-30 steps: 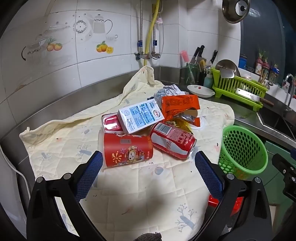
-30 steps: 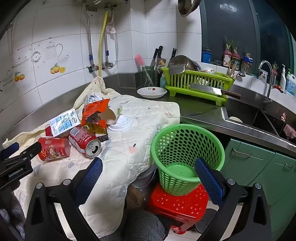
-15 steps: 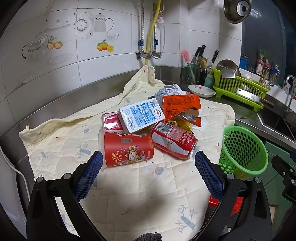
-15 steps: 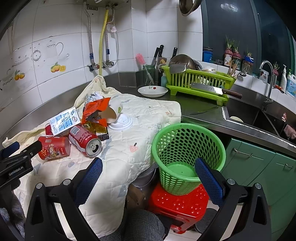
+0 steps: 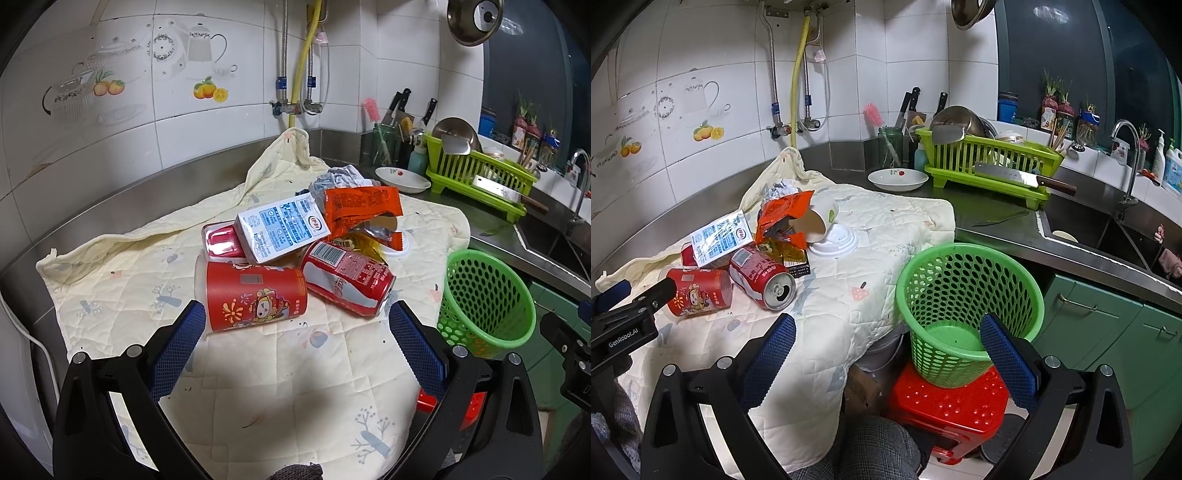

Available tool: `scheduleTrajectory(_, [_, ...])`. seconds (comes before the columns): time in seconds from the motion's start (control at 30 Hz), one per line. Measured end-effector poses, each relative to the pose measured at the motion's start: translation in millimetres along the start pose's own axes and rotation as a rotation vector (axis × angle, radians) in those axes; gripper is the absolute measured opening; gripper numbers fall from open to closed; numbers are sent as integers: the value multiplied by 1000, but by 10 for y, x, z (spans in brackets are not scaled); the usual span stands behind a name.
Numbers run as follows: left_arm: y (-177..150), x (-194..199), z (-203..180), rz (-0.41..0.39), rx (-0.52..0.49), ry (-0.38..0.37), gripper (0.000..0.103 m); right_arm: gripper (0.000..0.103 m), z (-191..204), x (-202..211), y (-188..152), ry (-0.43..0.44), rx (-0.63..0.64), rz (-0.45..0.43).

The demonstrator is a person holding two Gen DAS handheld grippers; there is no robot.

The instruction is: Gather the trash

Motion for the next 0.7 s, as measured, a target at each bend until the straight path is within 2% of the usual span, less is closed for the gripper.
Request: scheduleTrajectory(0.7, [9,-42,-43,12,-4,1,98,97,-14,-56,-9,-2,-2,14])
Point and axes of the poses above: each gripper's, at about its wrist camera, not at the fingertips, and x roughly against the way its jaws point, z to its left, y to its top, the point moved 1 cm from there along -x, roughly the way its jaws point, and after that the axes turned 9 degrees about x, right-handed, at the moved point
